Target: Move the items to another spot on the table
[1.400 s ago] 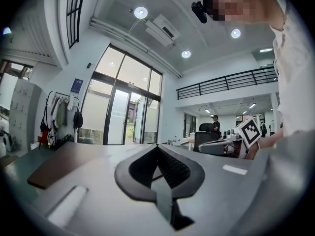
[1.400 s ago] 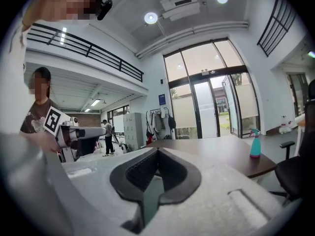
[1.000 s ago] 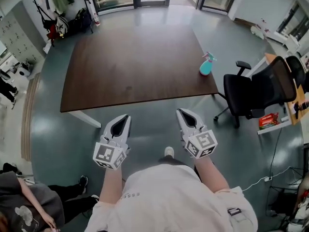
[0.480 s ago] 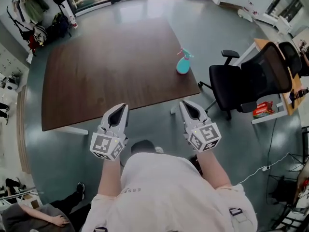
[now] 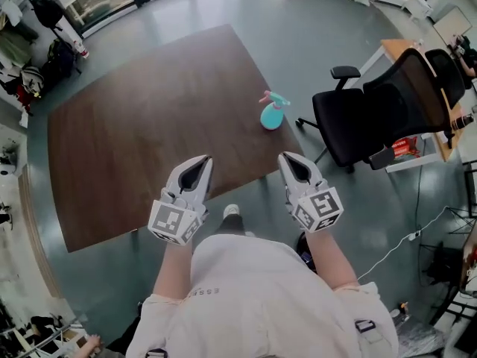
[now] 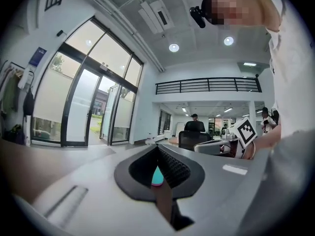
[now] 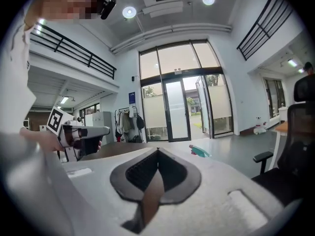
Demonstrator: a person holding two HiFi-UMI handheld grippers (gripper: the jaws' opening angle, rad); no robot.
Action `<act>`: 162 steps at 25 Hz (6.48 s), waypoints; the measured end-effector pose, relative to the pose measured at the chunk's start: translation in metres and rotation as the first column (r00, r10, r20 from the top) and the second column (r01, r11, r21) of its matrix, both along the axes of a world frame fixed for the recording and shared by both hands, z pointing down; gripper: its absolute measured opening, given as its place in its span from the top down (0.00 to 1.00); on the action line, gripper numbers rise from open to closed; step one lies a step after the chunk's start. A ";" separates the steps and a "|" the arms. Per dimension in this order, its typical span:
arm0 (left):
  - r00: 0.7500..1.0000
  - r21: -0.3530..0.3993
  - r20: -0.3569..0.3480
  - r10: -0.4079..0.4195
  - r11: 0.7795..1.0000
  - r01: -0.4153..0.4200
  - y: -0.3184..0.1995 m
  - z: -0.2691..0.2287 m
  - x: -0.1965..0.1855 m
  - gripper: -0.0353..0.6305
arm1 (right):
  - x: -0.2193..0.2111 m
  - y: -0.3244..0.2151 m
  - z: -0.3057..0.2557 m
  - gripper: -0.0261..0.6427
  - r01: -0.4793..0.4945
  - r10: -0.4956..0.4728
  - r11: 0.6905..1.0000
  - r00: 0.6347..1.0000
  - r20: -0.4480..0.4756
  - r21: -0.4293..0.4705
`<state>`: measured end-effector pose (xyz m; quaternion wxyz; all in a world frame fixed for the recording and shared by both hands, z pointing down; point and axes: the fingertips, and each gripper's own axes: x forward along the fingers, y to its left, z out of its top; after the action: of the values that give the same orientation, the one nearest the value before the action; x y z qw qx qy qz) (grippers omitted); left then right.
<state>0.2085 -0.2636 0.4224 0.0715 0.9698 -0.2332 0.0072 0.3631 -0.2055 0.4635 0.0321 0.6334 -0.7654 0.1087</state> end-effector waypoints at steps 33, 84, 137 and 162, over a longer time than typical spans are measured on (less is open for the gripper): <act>0.936 -0.186 0.154 -0.316 0.921 0.341 -0.109 0.102 0.104 0.92 | 0.102 -0.175 0.122 0.75 0.452 -0.461 0.877 0.887 -0.025 -0.163; 0.241 -0.059 0.060 -0.969 0.238 0.970 0.217 0.049 -0.505 0.93 | -0.519 -0.018 0.050 0.77 0.939 -0.944 0.329 0.324 -0.055 -0.100; 0.877 -0.255 0.101 -0.470 0.840 0.479 -0.115 0.122 -0.832 0.92 | -0.875 -0.232 0.115 0.76 0.600 -0.618 0.783 0.781 -0.090 -0.163; 0.939 -0.080 0.047 -0.341 0.936 0.344 -0.069 0.053 -0.680 0.92 | -0.661 -0.139 0.036 0.98 0.306 -0.302 0.951 0.949 -0.090 0.035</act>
<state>-0.4718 -0.3323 0.4758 0.1099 0.9101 -0.3991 0.0206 -0.2981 -0.3448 0.5000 0.0649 0.5125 -0.8543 0.0571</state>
